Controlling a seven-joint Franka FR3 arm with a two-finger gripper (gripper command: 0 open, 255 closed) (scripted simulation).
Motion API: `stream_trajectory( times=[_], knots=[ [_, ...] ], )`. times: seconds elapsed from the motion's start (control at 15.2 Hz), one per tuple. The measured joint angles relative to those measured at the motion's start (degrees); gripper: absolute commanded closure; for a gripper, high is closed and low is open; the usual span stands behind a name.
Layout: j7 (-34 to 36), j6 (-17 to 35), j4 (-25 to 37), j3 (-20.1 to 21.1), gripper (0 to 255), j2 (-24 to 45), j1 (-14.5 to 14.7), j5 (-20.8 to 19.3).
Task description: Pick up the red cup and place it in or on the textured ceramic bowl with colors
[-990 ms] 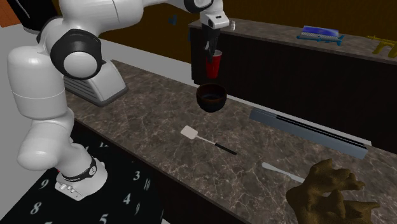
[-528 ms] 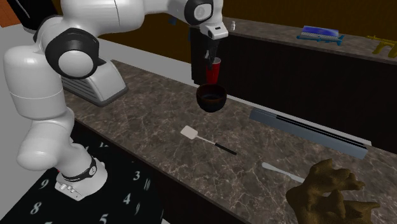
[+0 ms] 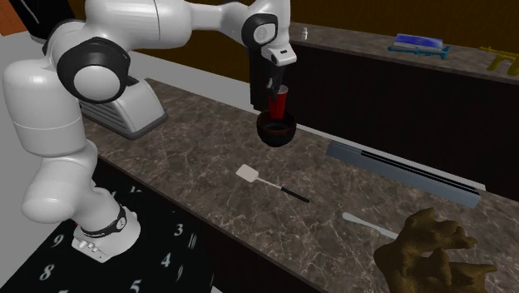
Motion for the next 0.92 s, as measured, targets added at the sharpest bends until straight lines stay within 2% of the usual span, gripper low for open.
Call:
stream_trajectory(
  times=[0.2,0.59,0.66,0.92],
  knots=[
    [-0.1,2.4,-2.3,-0.1,255,0.1,-0.2,0.0],
    [-0.1,2.8,-2.8,-0.1,255,0.0,-0.2,0.0],
    [-0.1,2.8,-2.8,-0.1,0,0.0,-0.2,0.0],
    [-0.1,2.8,-2.8,-0.1,0,0.0,-0.2,0.0]
  ],
)
